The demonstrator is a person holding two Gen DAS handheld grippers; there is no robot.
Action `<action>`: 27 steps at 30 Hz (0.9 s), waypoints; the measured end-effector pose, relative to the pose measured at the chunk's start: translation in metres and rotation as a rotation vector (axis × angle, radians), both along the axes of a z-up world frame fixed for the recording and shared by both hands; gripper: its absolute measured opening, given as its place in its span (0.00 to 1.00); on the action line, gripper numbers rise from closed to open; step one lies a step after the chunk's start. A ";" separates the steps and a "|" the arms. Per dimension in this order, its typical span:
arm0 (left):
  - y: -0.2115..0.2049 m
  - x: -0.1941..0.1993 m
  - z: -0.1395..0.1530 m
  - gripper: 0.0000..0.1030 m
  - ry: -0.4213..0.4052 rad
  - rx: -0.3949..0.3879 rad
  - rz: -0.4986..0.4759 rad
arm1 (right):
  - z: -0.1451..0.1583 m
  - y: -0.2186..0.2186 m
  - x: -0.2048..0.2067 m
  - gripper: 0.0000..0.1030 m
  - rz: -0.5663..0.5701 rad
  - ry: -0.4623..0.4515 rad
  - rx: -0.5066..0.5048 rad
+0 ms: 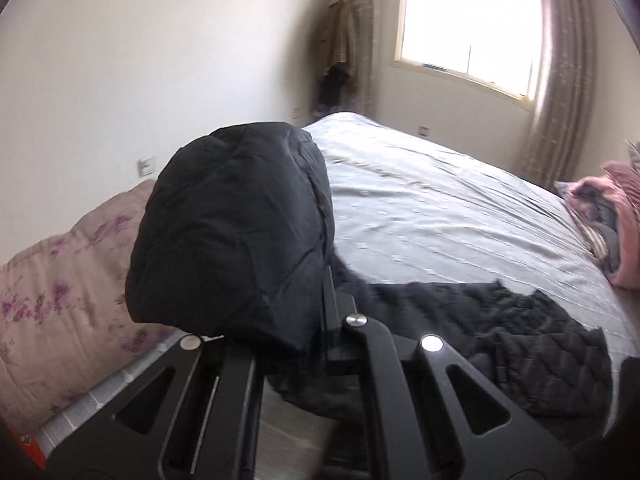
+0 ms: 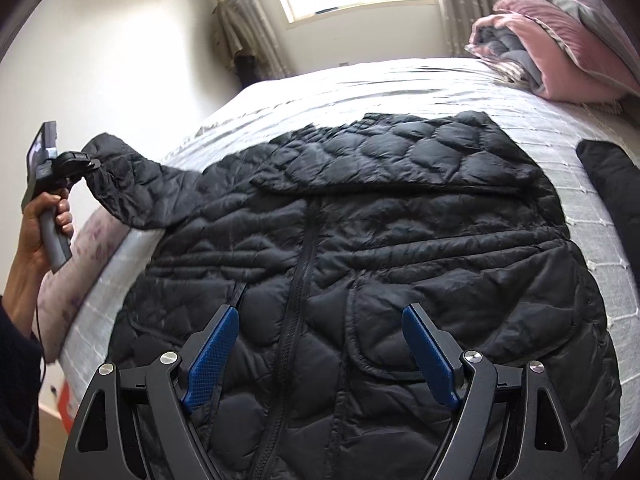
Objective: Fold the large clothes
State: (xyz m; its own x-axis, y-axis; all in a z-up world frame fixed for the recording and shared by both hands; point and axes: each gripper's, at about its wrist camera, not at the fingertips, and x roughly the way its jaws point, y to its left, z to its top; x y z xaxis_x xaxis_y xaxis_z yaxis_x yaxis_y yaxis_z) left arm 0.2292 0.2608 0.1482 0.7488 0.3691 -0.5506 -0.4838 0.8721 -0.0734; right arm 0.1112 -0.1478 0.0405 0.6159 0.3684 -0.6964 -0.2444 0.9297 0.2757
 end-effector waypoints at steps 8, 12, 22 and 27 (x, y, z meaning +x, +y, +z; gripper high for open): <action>-0.143 0.039 0.010 0.06 -0.019 0.070 -0.209 | 0.002 -0.051 0.015 0.82 -0.111 0.046 0.108; -0.192 0.058 -0.007 0.06 0.011 0.080 -0.278 | 0.004 -0.079 0.020 0.83 -0.154 0.068 0.190; -0.255 0.081 -0.048 0.08 0.105 0.056 -0.361 | 0.008 -0.116 0.020 0.83 -0.198 0.095 0.298; -0.258 0.078 -0.064 0.28 0.136 0.052 -0.389 | 0.003 -0.115 0.023 0.83 -0.199 0.118 0.295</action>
State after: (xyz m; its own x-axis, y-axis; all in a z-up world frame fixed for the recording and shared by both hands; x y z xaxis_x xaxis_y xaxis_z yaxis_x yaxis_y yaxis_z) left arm 0.3067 0.0024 0.0846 0.7598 0.1024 -0.6421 -0.1194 0.9927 0.0170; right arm 0.1345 -0.2624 0.0434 0.6178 0.4450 -0.6483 -0.0173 0.8319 0.5546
